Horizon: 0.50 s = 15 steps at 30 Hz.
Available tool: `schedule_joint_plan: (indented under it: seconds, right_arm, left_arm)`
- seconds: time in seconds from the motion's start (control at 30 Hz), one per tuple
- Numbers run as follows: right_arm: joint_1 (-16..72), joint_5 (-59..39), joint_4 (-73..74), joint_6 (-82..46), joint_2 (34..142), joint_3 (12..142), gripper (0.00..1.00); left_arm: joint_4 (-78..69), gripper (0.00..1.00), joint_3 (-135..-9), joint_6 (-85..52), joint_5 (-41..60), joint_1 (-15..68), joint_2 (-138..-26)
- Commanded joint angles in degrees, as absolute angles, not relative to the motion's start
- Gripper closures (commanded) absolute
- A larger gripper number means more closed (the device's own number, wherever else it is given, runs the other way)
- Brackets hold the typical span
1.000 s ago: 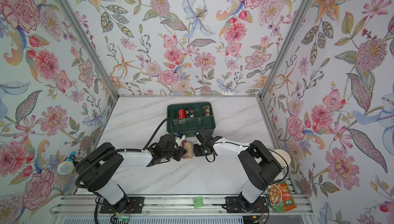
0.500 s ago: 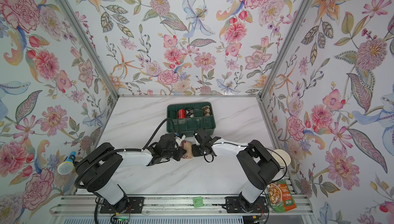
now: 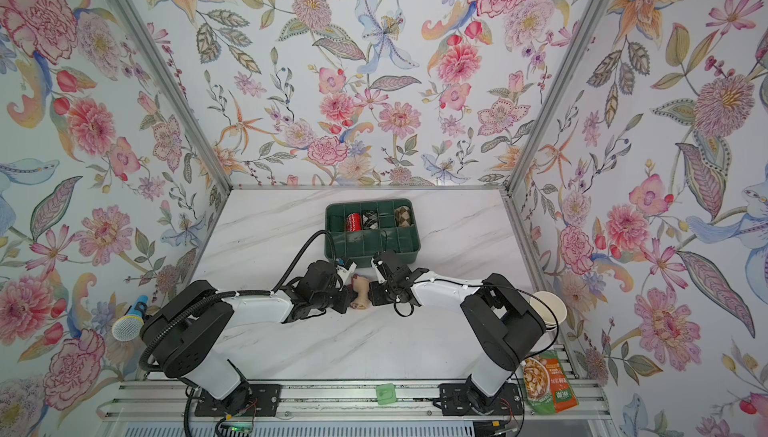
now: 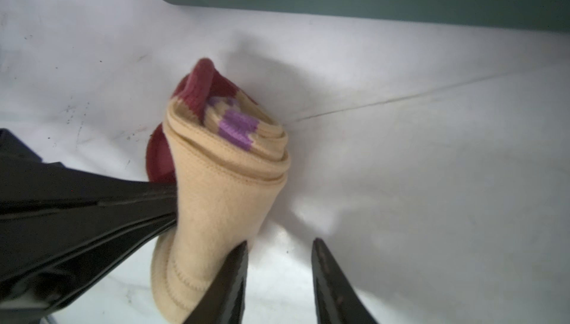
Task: Roll the socks
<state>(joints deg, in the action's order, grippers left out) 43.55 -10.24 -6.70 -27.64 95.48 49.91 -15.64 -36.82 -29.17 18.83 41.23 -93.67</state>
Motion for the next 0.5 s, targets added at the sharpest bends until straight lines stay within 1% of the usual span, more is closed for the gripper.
schedule_joint_plan:
  seconds: [0.0, 0.47]
  right_arm:
    - [44.61, -15.47, -1.25, -27.66, 94.31, 50.65, 0.63]
    - [43.24, -21.43, 4.55, -30.59, 96.01, 48.71, 0.61]
  left_arm:
    - [-10.19, 1.00, -34.45, -28.07, 18.98, 40.97, -94.73]
    - [-13.11, 1.00, -31.90, -29.18, 20.87, 39.91, -94.39]
